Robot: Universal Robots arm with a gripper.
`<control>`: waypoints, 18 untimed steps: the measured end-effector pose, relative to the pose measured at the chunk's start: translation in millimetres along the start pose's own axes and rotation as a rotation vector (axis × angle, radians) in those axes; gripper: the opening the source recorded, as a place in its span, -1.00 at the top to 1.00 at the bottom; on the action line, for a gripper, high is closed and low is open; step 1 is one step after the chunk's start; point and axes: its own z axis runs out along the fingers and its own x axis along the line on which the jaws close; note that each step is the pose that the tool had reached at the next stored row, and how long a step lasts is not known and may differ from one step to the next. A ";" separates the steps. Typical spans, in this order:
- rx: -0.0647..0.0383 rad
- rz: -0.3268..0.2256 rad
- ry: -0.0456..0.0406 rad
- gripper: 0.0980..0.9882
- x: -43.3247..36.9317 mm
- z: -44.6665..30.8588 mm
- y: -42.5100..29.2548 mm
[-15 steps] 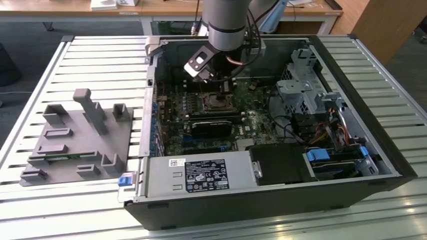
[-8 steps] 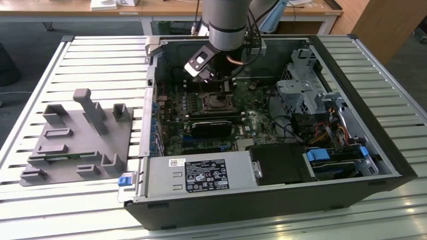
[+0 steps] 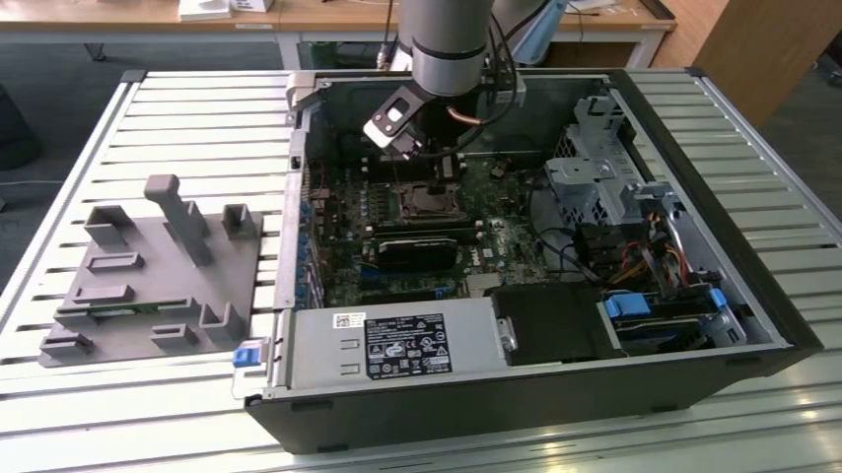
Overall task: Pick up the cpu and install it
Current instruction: 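Install the first cpu locking lever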
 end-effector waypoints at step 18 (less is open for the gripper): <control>0.000 0.000 -0.0001 0.98 0.0 -4.5 0.1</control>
